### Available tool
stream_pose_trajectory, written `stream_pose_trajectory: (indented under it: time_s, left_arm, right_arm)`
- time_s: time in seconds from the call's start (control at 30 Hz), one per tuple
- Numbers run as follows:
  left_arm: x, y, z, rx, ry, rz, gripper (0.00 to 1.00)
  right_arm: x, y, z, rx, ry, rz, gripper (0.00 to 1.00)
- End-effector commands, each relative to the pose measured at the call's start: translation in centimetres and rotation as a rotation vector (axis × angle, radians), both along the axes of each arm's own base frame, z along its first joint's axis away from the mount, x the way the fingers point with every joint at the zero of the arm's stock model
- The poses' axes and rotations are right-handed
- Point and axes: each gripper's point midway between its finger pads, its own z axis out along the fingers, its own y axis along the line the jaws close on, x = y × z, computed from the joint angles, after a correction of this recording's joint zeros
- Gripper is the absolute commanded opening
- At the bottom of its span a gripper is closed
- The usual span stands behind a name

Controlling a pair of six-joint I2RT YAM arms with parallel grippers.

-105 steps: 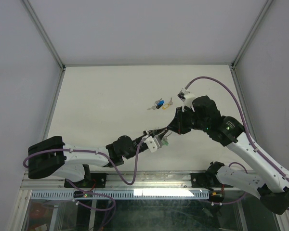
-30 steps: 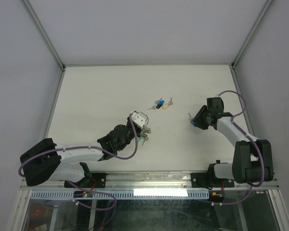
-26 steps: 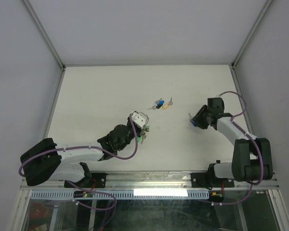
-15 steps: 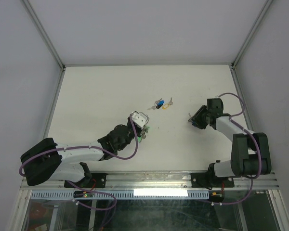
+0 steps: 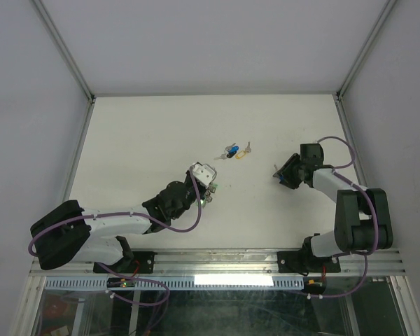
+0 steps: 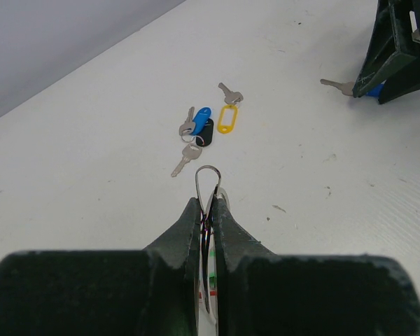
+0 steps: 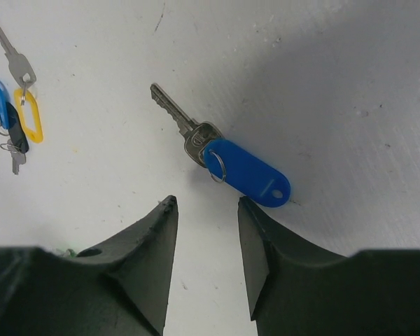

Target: Put the keys on the keyring

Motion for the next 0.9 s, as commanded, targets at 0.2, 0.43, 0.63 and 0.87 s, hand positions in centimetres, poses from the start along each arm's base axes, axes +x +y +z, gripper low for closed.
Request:
stream_pose_trajectory:
  time_s: [0.2,0.43,0.63,0.87]
  left_arm:
    - [0.1,-0.7,1.6,-0.049,-0.032,-0.025,0.0]
    - [0.1,-0.8,1.4,-0.041,-0.03,-0.026,0.0]
    - [0.1,-0.9,1.3,-0.037,-0.027,-0.032,0.0]
    - [0.0,-1.0,1.3,-0.033,-0.026,-0.038,0.0]
  right_arm:
    - [1.1,-2.0,0.1,-0.099,-0.032,-0.038,0.43]
    - [1.6,-2.0,-0.3,-0.104,-0.025,-0.024,0.41]
    - [1.8,-1.9,-0.4,-0.106,-0.027,-0.015,0.36]
    - [2.1,-1.8,-0.8,-0.105,-0.021,-0.001,0.3]
